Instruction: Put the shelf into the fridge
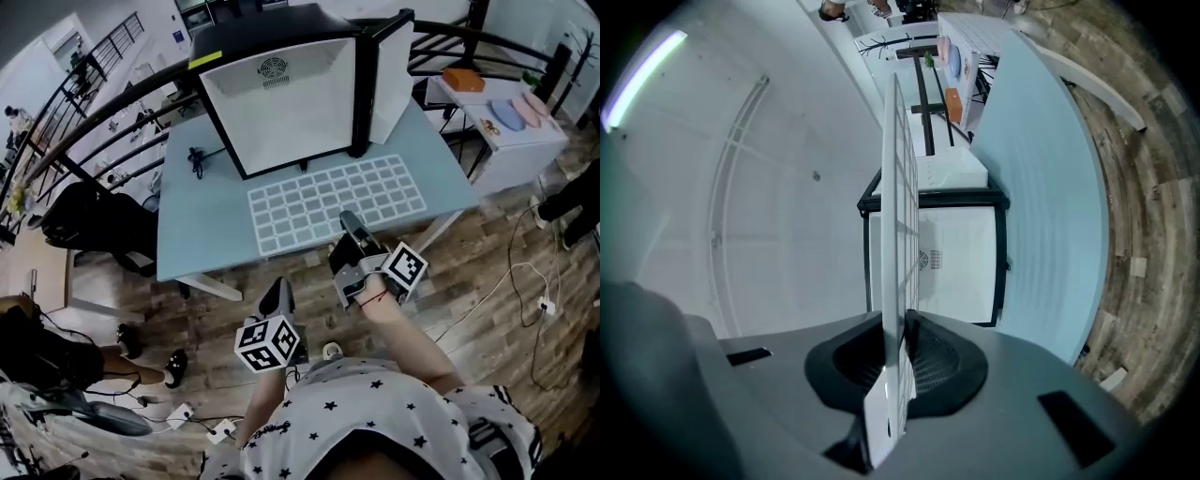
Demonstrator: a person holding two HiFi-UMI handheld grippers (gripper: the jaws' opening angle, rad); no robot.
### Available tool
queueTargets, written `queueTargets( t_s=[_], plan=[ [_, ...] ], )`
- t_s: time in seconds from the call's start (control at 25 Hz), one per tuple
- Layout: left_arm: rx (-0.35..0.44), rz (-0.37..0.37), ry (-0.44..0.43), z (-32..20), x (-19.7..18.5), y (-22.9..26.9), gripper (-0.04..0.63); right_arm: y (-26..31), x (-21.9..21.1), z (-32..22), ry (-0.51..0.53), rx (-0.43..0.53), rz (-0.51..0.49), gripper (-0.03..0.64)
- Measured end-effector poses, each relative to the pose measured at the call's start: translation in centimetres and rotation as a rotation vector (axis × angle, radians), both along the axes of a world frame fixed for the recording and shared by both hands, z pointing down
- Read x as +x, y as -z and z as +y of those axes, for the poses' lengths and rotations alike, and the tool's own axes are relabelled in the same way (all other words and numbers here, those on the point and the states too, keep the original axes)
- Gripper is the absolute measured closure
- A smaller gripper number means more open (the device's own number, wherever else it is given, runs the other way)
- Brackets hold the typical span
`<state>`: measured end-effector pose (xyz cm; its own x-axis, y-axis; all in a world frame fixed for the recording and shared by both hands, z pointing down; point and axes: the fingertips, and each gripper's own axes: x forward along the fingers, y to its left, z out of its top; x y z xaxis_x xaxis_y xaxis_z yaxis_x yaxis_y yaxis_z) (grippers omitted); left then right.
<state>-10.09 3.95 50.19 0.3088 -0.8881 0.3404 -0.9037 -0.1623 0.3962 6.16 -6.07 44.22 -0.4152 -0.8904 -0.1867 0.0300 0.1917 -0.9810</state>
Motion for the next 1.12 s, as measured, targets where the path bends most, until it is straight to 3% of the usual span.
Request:
queueTargets(
  t_s=[0.36, 1.12],
  plan=[
    [-0.029, 0.003, 0.025, -3.4, -4.2, -0.3, 0.588, 0.8, -2.6, -4.4, -0.017, -0.001, 0.013, 0.575],
    [-0.015, -0.020, 0.105, -14.7, -6.2, 1.1, 0.588, -0.1, -4.7, -17.6, 0.014, -0.019, 0.021, 0.575]
  ],
)
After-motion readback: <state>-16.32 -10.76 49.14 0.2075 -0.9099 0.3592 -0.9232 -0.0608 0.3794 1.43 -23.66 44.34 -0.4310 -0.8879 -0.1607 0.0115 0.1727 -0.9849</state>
